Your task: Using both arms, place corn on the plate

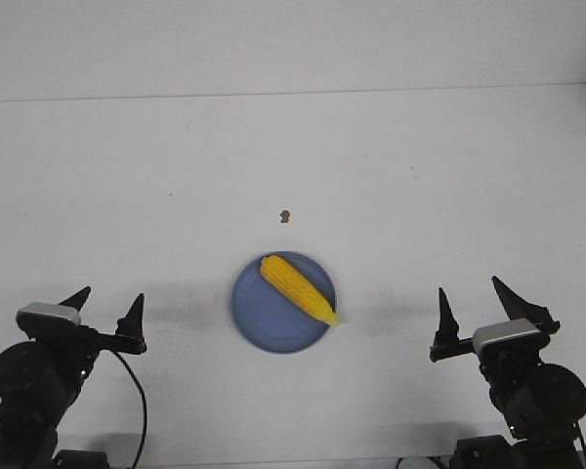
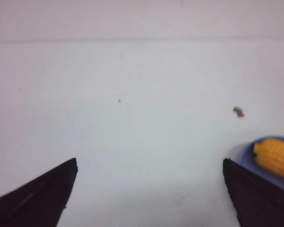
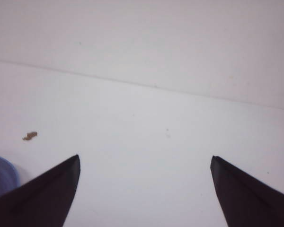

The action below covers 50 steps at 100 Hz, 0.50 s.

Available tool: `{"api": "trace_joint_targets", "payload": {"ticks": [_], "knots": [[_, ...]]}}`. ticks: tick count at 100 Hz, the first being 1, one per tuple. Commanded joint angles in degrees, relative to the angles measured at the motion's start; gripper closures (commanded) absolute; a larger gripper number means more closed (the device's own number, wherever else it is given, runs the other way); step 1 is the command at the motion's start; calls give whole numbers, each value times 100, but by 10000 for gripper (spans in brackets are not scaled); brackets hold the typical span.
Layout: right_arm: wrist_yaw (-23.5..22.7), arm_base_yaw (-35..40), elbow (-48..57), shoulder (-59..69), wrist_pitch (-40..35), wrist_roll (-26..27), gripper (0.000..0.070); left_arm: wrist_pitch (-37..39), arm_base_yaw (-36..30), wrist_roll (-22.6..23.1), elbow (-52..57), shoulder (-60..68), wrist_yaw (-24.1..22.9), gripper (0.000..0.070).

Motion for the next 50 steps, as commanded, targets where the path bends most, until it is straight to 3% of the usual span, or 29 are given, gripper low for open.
{"api": "trace_joint_targets", "payload": {"ticks": [1,20,41,50], "knots": [[55,2,48,-149,107,164,123,173,4,-85,44,-232,-149,74],[800,2,48,-245,46,175,123,131,4,-2,44,-433,-507,74],[898,2,48,-238,83,271,125,157,4,-7,46,-435,-507,74],[901,2,48,-238,92,269,210,173,4,-7,48,-435,-505,75]]}}
